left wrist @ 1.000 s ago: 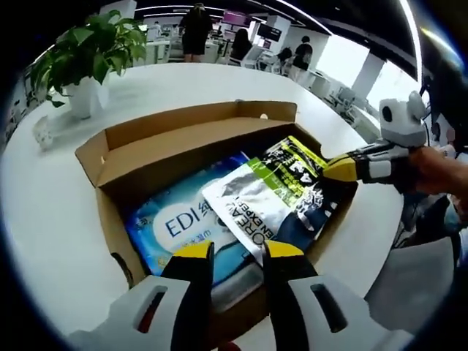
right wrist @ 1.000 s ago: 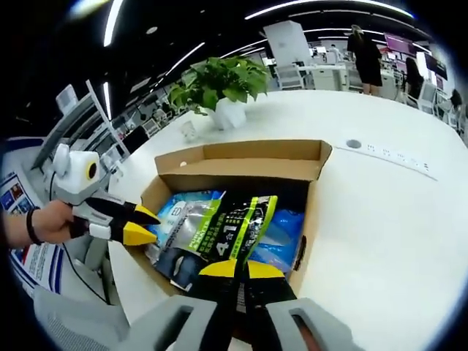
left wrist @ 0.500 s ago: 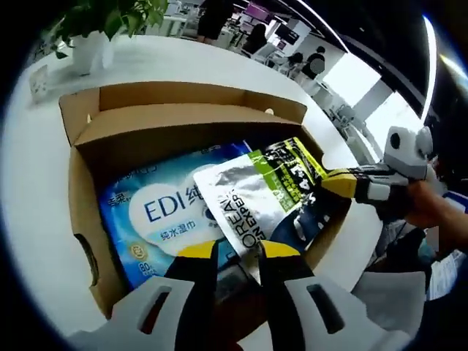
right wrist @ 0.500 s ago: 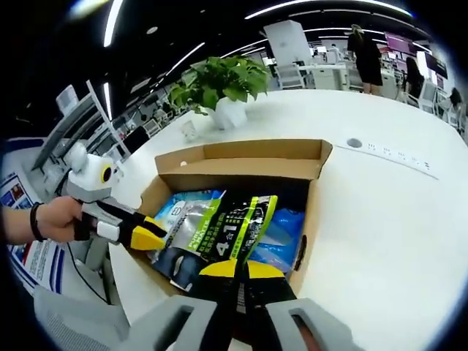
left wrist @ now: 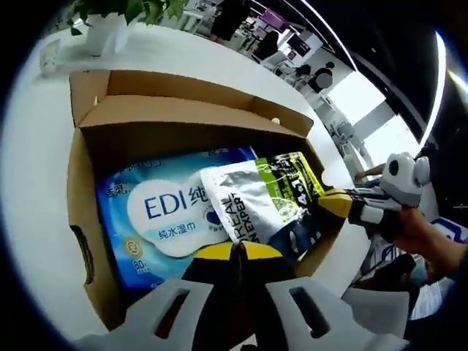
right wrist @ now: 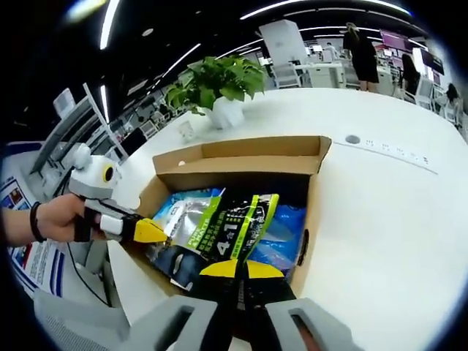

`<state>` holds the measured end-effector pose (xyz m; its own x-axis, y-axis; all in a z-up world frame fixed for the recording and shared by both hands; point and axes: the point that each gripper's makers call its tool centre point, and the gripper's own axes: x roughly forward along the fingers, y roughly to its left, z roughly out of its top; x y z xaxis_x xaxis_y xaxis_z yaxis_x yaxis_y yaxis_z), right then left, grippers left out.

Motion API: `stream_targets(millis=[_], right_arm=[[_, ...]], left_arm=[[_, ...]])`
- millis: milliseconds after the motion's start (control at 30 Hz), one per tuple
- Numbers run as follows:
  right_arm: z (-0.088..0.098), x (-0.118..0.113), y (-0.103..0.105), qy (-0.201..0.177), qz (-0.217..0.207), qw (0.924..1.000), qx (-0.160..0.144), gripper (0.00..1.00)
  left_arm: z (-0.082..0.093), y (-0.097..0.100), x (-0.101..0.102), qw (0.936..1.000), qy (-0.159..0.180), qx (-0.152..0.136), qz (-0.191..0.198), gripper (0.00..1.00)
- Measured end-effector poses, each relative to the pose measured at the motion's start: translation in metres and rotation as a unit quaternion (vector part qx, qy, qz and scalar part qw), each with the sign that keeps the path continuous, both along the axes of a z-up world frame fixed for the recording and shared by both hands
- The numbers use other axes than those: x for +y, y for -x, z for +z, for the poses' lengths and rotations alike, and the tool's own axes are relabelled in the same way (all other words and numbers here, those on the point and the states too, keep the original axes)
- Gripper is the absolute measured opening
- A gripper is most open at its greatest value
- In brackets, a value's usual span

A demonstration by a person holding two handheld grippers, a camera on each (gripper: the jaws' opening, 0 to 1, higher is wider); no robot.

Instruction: Operate the shoe box by opening the lid, removing the specified soft item, and placing it in the target area until the item is outside and the box remains undamaged.

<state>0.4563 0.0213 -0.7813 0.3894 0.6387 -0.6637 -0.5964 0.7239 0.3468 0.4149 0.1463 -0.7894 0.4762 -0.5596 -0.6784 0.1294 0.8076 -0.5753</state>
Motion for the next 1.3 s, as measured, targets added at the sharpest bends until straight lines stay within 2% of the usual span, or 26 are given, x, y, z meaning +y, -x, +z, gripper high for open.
stream_targets(millis=[200, 367, 533, 867, 1067, 1300], right_arm=[[-0.001, 0.000, 0.003, 0.001, -0.003, 1.0000, 0.001, 0.00], [0.000, 0.000, 0.004, 0.008, -0.002, 0.9999, -0.007, 0.00], [0.001, 0.001, 0.002, 0.007, -0.005, 0.9999, -0.013, 0.00], [0.017, 0.006, 0.007, -0.003, -0.009, 0.9997, -0.024, 0.00], [0.027, -0.008, 0.003, -0.010, -0.020, 0.9991, -0.035, 0.00], [0.037, -0.030, 0.003, -0.007, -0.035, 0.9984, -0.043, 0.00]], left_arm=[[0.002, 0.000, -0.001, 0.9999, -0.006, -0.008, -0.002, 0.00], [0.006, -0.003, 0.000, 0.9997, 0.012, -0.010, 0.016, 0.00], [0.009, -0.003, 0.002, 0.9997, 0.011, -0.013, 0.019, 0.00], [0.024, -0.008, 0.005, 0.9994, 0.012, -0.026, 0.020, 0.00], [0.040, -0.017, -0.006, 0.9987, 0.024, -0.043, 0.012, 0.00], [0.048, -0.022, -0.027, 0.9983, 0.026, -0.051, -0.005, 0.00]])
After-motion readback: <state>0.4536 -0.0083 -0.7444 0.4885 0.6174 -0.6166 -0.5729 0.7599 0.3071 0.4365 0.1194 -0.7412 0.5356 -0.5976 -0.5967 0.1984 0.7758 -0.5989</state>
